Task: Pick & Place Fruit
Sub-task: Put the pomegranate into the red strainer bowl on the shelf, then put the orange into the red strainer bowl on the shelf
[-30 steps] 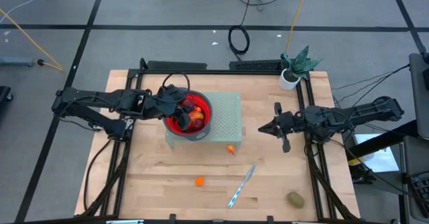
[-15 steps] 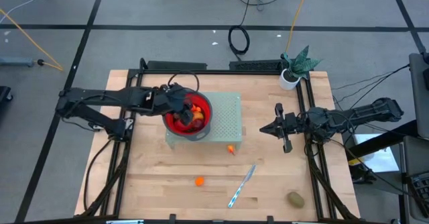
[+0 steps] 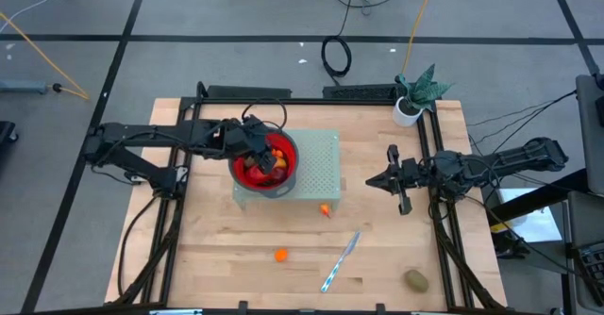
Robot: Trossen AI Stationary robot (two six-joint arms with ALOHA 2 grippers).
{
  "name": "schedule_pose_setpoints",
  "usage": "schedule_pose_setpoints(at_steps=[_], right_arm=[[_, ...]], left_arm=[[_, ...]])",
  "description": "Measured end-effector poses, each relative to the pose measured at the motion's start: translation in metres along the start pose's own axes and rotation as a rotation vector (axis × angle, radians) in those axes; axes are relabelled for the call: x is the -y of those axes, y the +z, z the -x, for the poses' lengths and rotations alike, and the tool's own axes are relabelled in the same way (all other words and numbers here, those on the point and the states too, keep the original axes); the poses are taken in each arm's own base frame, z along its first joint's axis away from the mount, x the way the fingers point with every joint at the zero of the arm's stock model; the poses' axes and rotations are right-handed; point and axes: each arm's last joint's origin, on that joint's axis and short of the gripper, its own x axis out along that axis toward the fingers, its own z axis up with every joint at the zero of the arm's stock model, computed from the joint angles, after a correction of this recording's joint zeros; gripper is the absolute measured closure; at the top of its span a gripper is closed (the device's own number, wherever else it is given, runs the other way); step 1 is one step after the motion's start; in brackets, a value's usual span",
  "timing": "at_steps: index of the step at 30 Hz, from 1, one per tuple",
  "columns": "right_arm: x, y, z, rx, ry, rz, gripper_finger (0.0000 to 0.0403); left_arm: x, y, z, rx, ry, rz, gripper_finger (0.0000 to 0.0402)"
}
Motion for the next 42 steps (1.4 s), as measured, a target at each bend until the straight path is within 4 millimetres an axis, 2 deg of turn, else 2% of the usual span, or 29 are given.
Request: schedule_pose_setpoints(at_steps=[11, 21, 25, 30, 34, 42], right_arm=[[0.0, 0.001, 0.0, 0.007, 0.0, 0.002, 0.0402], [0.0, 0.002, 0.0, 0.016, 0.002, 0.001, 0.0402], [0.0, 0.005, 0.0, 0.047, 0.004, 0.0, 0.0402], [0.0, 0.005, 0.0, 0.052, 0.007, -0.001, 0.0402], [0.0, 0.005, 0.0, 0.051, 0.008, -0.009, 0.0401], [0.0, 0.005, 0.0, 0.048, 0.008, -0.033, 0.04]], left_arm=[[0.0, 0.0, 0.0, -0.005, -0.008, 0.003, 0.0187], [0.0, 0.0, 0.004, -0.011, -0.044, 0.011, 0.0106], [-0.006, 0.001, 0.02, 0.002, -0.107, 0.078, 0.0089], [-0.012, -0.001, 0.046, 0.034, -0.196, 0.169, 0.0092], [-0.01, -0.008, 0.066, 0.038, -0.282, 0.201, 0.0108], [0.003, -0.027, 0.094, 0.07, -0.373, 0.108, 0.0156]])
